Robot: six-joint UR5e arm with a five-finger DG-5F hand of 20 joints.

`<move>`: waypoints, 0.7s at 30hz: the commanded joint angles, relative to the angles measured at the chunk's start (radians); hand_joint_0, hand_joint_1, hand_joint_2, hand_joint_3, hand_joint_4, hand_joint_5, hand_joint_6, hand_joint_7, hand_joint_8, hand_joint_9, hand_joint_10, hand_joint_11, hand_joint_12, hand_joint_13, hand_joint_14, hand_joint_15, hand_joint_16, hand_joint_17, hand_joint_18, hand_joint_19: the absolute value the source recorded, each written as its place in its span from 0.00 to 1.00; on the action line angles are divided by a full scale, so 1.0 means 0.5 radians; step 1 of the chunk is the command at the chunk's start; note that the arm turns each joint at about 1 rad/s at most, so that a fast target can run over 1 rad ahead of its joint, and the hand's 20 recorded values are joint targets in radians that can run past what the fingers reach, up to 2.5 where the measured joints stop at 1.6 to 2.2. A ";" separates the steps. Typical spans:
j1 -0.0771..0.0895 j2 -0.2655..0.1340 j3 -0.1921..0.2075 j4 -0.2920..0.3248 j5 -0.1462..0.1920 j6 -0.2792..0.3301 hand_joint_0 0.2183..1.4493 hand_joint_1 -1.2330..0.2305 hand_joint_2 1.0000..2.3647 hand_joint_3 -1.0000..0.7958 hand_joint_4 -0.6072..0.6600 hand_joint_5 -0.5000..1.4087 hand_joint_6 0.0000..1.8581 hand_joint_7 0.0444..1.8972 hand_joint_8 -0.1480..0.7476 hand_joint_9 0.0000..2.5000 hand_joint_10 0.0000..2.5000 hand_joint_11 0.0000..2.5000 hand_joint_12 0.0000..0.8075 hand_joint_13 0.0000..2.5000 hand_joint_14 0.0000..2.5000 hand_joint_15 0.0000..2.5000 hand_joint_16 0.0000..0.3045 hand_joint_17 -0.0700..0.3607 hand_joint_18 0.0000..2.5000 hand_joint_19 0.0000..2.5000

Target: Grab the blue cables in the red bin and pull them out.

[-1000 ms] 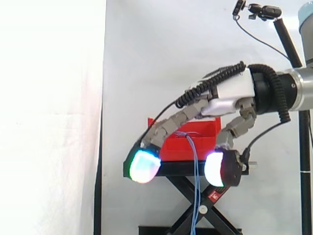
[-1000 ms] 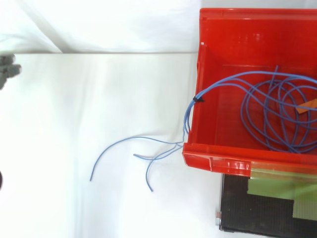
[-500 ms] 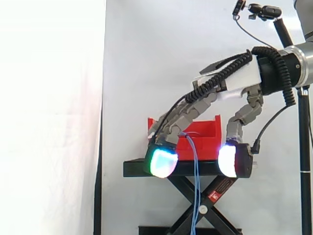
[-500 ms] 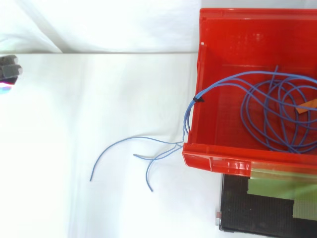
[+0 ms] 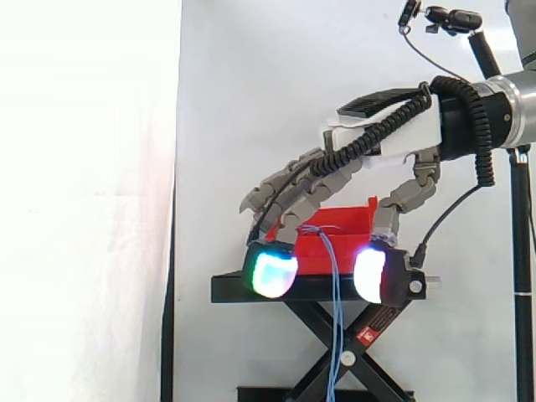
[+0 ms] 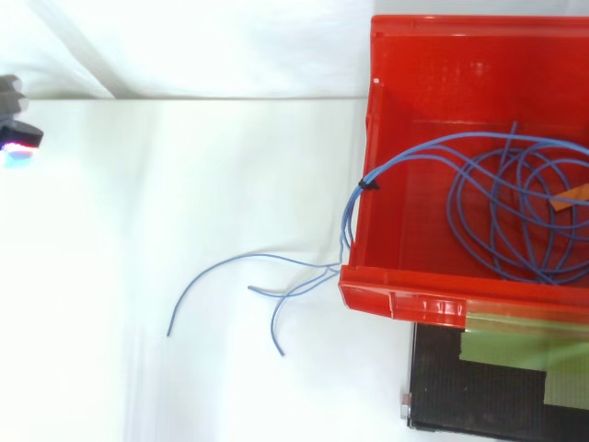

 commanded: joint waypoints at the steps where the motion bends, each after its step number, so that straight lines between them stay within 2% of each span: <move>1: 0.029 -0.006 -0.001 0.037 0.035 -0.024 0.47 0.30 0.00 0.00 0.70 0.57 0.01 0.29 0.43 0.15 0.00 0.10 0.39 0.09 0.00 0.10 0.14 0.38 0.10 0.21; 4: 0.041 -0.009 -0.001 0.037 0.075 -0.036 0.47 0.31 0.00 0.00 0.70 0.57 0.01 0.28 0.43 0.15 0.00 0.11 0.39 0.09 0.00 0.10 0.14 0.38 0.10 0.21; 6: 0.059 -0.034 -0.001 0.044 0.139 -0.055 0.47 0.31 0.00 0.00 0.70 0.57 0.01 0.28 0.43 0.15 0.00 0.11 0.39 0.09 0.00 0.10 0.14 0.38 0.10 0.21; 9: 0.063 -0.062 -0.001 0.077 0.146 -0.055 0.47 0.31 0.00 0.00 0.71 0.57 0.01 0.28 0.43 0.15 0.00 0.10 0.39 0.09 0.00 0.10 0.14 0.38 0.10 0.21; 14: 0.056 -0.062 -0.001 0.096 0.146 -0.058 0.47 0.31 0.00 0.00 0.71 0.57 0.01 0.28 0.43 0.16 0.00 0.10 0.39 0.09 0.00 0.10 0.14 0.38 0.10 0.21; 17: 0.038 -0.062 -0.001 0.074 0.127 -0.073 0.47 0.31 0.00 0.00 0.70 0.57 0.01 0.28 0.43 0.15 0.00 0.10 0.39 0.09 0.00 0.10 0.14 0.38 0.10 0.21; 21: 0.013 -0.062 -0.001 -0.015 0.084 -0.144 0.47 0.31 0.00 0.00 0.71 0.56 0.01 0.28 0.43 0.15 0.00 0.10 0.39 0.09 0.00 0.10 0.14 0.38 0.10 0.21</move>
